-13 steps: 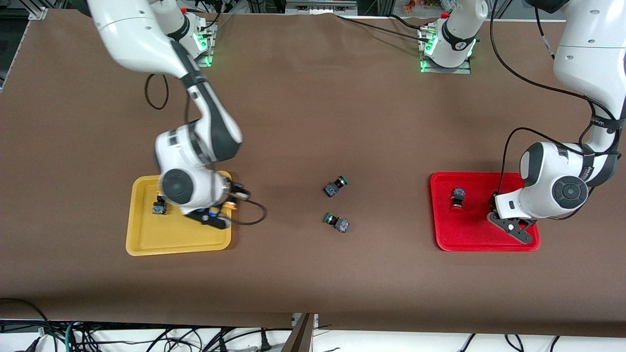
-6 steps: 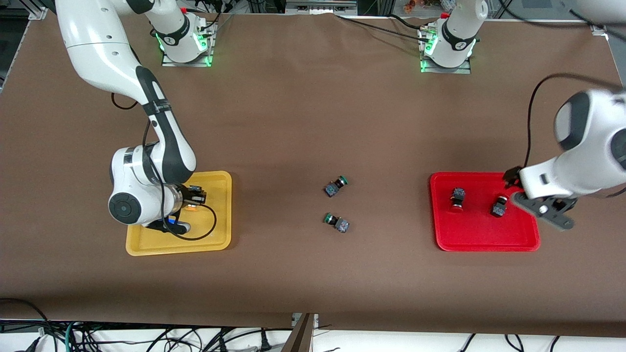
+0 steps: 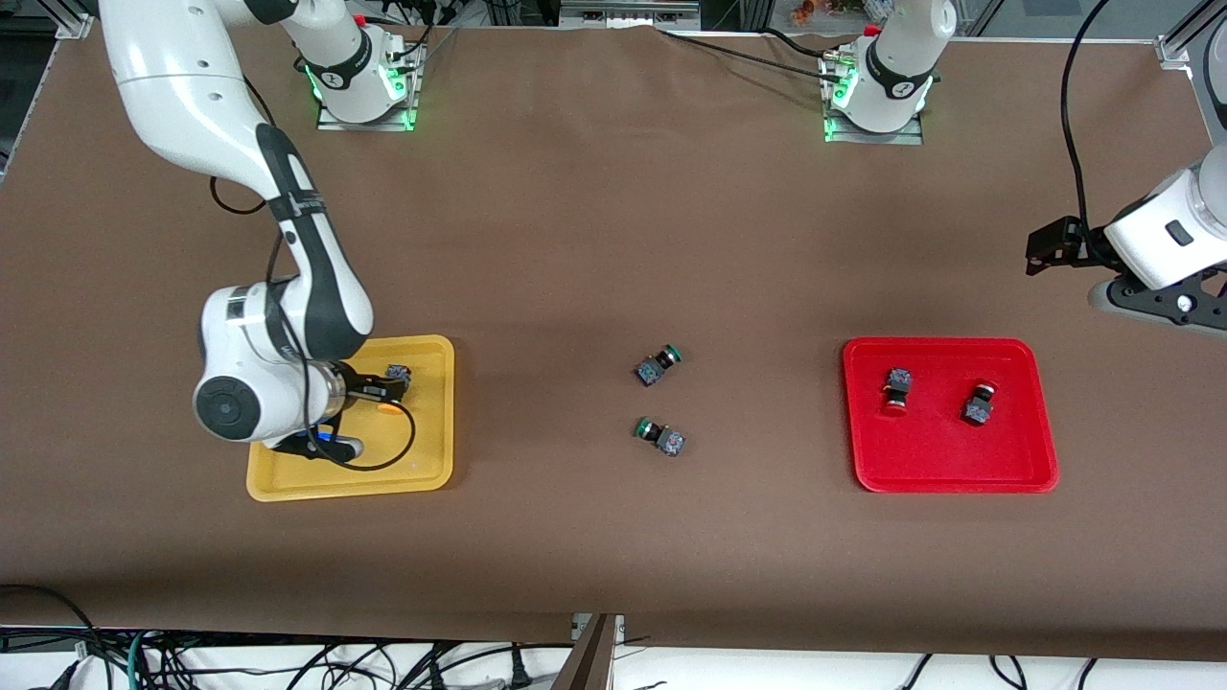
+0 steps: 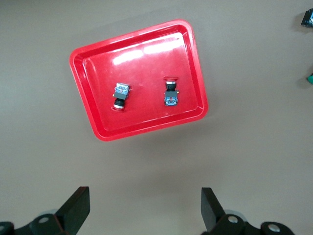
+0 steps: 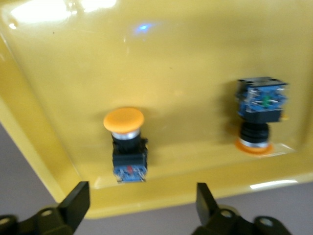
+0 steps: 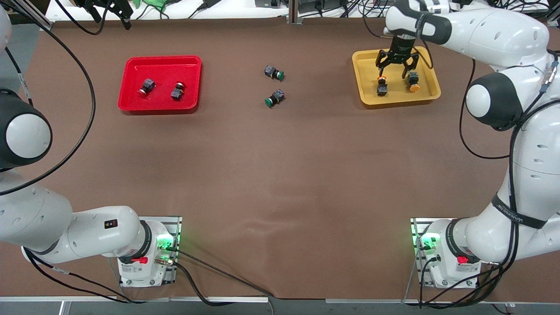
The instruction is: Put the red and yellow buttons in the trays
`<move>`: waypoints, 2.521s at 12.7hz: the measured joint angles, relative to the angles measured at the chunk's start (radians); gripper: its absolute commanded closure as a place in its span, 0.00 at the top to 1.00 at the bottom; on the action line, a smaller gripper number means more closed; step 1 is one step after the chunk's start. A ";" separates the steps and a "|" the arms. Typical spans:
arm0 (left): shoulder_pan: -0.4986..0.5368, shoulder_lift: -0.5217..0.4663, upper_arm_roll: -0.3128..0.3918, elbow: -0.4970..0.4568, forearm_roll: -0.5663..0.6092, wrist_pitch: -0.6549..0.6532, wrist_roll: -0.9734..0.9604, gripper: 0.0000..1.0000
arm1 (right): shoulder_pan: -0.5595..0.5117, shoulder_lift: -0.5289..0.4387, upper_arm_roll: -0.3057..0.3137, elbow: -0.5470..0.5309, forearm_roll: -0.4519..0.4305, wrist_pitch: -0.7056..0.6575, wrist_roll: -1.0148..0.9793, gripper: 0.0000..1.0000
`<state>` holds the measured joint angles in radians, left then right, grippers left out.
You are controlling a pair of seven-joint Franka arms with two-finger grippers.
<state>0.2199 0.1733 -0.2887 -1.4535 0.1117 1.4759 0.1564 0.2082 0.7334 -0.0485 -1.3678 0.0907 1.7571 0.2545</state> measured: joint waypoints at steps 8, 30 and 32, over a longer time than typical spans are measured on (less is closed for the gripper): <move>-0.178 -0.144 0.234 -0.145 -0.083 0.145 -0.142 1.00 | -0.019 -0.168 -0.110 0.163 -0.019 -0.338 -0.228 1.00; -0.268 -0.231 0.298 -0.238 -0.084 0.180 -0.128 1.00 | -0.154 -0.651 0.045 0.011 -0.110 -0.505 -0.250 1.00; -0.268 -0.230 0.298 -0.238 -0.084 0.180 -0.128 1.00 | -0.154 -0.651 0.045 0.011 -0.110 -0.505 -0.250 1.00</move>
<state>-0.0485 -0.0565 0.0093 -1.6915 0.0278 1.6562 0.0284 0.0546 0.0826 -0.0031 -1.3566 -0.0194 1.2525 0.0046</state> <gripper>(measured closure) 0.000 0.000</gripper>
